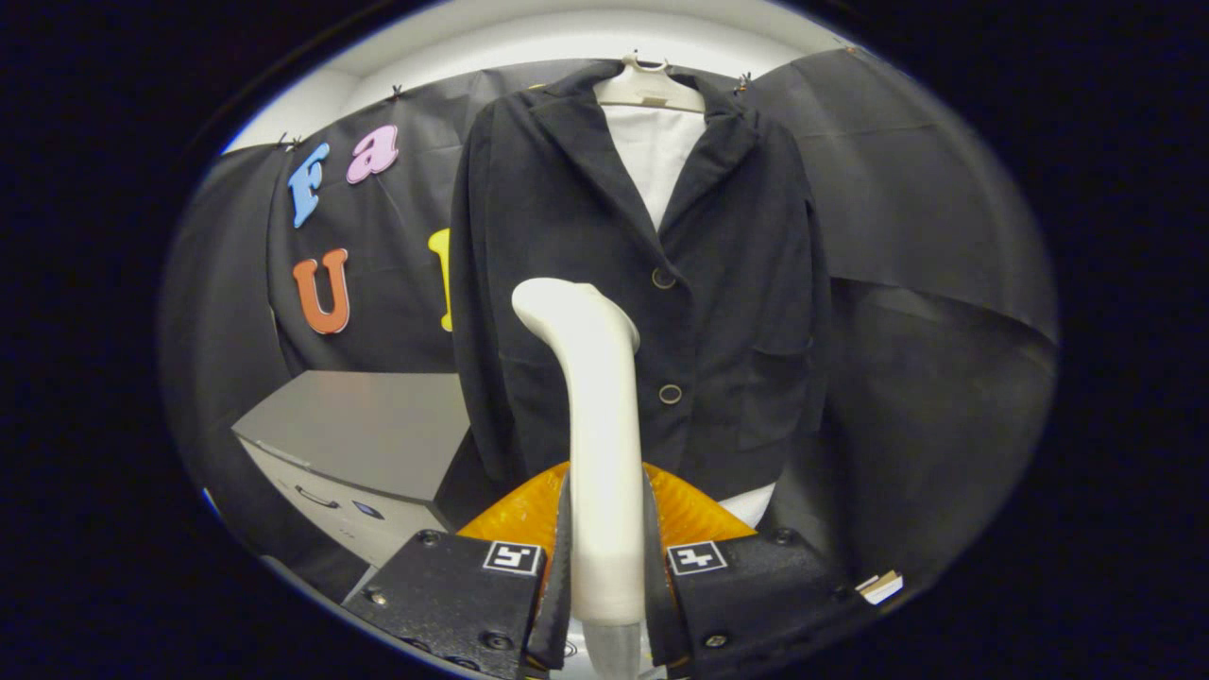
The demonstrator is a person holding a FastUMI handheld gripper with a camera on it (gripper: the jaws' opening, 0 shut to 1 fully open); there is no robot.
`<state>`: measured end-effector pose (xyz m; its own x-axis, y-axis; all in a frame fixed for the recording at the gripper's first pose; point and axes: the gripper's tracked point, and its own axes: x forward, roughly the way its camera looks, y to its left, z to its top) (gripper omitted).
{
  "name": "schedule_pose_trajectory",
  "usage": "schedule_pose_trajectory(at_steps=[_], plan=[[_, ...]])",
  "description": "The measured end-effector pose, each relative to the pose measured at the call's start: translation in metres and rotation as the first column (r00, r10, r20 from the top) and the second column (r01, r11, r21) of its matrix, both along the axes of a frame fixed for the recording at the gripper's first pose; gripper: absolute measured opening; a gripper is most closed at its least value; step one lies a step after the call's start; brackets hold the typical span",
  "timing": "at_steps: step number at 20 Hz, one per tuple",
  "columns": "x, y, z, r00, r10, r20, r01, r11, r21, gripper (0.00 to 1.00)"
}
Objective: Iron the clothes twice with a garment steamer, once on the left side and once on the right side.
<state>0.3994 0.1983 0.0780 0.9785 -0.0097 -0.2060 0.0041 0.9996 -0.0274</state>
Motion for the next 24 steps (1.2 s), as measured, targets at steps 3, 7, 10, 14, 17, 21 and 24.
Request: schedule_pose_trajectory(at_steps=[3, 7, 10, 14, 17, 21, 24], plan=[[-0.002, -0.002, -0.004, 0.999, -0.005, -0.032, 0.005, 1.0, -0.001, 0.35], [0.0, -0.003, -0.015, 0.997, -0.012, -0.078, 0.012, 1.0, 0.004, 0.35], [-0.001, -0.003, -0.023, 0.994, -0.015, -0.112, 0.016, 1.0, 0.004, 0.35], [0.0, -0.005, -0.034, 0.988, -0.022, -0.15, 0.022, 1.0, -0.001, 0.35], [-0.001, -0.006, -0.039, 0.984, -0.026, -0.175, 0.025, 1.0, -0.006, 0.35], [0.004, -0.01, -0.059, 0.978, -0.033, -0.208, 0.031, 0.999, -0.012, 0.35], [0.003, -0.012, -0.073, 0.972, -0.034, -0.231, 0.032, 0.999, -0.014, 0.35]])
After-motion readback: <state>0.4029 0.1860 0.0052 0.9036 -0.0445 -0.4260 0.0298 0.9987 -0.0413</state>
